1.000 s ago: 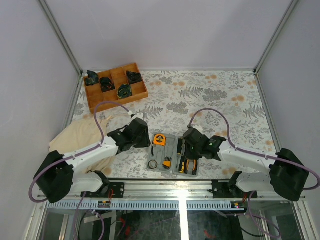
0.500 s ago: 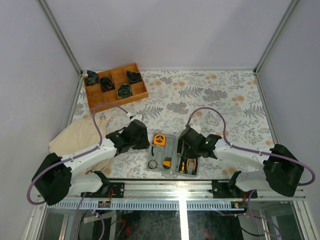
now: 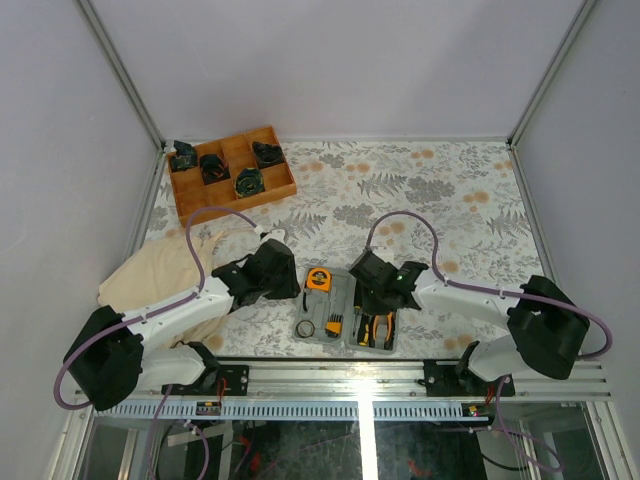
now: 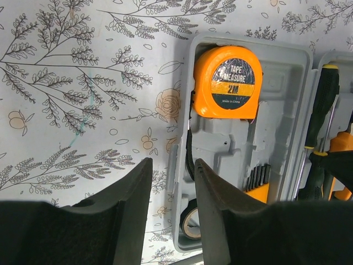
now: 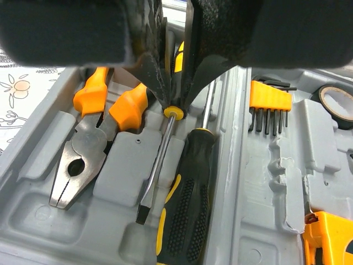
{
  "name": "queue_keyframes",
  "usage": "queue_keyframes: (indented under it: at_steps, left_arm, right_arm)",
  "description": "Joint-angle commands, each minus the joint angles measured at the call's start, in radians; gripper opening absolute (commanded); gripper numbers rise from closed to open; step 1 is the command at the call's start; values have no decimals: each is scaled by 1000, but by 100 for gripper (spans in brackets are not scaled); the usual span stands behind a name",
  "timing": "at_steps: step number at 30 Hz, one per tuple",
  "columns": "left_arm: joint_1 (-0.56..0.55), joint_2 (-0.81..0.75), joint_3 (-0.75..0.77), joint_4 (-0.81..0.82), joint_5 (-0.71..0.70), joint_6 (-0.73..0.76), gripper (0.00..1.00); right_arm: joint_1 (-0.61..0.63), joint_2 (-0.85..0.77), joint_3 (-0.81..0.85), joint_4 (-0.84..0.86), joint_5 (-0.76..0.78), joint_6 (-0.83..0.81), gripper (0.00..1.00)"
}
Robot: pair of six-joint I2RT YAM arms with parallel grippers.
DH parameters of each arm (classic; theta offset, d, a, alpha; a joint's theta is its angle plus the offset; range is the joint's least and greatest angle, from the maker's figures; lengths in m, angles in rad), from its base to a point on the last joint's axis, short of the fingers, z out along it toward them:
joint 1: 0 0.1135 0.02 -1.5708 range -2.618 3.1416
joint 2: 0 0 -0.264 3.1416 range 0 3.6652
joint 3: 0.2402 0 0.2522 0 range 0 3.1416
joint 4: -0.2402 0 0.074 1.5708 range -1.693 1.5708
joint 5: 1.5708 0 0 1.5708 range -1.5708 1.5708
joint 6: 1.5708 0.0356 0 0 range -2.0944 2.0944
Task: Sort the tools into containers
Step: Adjust the screwdriver in the storage box.
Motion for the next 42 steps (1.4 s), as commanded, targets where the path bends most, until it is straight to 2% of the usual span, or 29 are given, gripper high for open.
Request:
queue_keyframes:
  at_steps: [1,8,23,42]
  left_arm:
    - [7,-13,-12,15,10,2,36]
    - [8,1,-10,19,9,2,36]
    - [26,-56,-25,4,-22,-21,36]
    - [62,-79,-45,10,-7,-33,38]
  right_arm:
    - [23,87,33,-67,14,-9,15]
    - [48,222,74,-122,-15,-35,0]
    - [64,457,85,-174,5,-52,0]
    - [76,569,65,-150,13,-56,0]
